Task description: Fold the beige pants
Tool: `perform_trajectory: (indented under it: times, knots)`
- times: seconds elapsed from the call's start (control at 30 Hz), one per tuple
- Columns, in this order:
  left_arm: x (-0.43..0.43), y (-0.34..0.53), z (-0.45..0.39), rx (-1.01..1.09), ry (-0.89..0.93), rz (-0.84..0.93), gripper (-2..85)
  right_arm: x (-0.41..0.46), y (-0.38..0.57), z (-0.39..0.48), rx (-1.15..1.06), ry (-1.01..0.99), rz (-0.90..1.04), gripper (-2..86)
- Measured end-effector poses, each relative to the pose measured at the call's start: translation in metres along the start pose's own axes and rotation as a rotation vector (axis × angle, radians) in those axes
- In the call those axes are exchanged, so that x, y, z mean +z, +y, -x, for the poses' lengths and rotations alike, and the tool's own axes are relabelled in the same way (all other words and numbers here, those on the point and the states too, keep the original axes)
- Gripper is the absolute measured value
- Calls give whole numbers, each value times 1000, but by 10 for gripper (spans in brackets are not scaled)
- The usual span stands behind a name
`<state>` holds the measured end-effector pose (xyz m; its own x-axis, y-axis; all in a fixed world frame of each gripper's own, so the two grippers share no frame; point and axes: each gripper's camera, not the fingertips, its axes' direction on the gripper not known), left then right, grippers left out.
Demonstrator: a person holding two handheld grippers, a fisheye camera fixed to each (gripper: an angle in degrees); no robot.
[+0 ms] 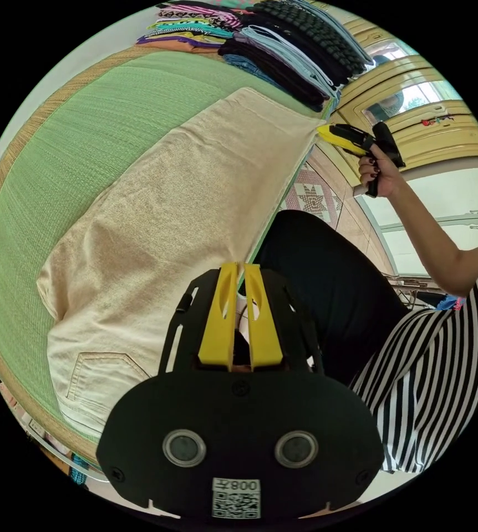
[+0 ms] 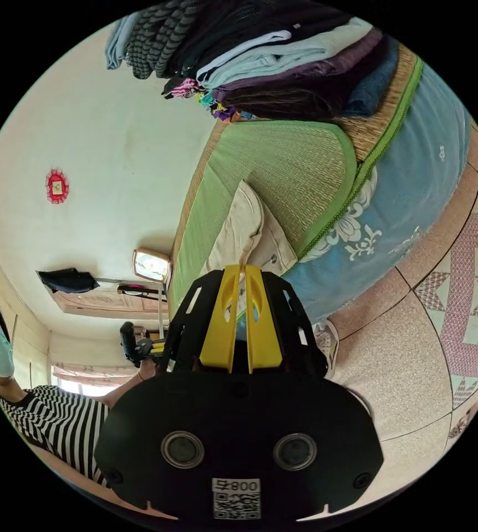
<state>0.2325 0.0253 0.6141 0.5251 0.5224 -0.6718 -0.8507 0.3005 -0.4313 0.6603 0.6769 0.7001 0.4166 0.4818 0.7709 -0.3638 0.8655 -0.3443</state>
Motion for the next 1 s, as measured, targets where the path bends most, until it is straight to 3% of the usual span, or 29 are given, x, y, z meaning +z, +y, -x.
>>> perform_trajectory:
  times: [0.3, 0.63, 0.8, 1.0]
  knots:
    - [-28, -69, 24, -8, 152, -178, 32, 7, 8, -59, 78, -78, -24, 12]
    - [-23, -219, 27, 63, 33, -117, 67, 19, 8, -67, 64, -89, -32, 11]
    - [-12, -237, 29, 81, -6, -24, 30, 27, 8, -55, 27, -35, -36, 10]
    - [-48, -218, 24, 139, -17, -114, 6, 33, 11, -16, -77, -25, -51, 9]
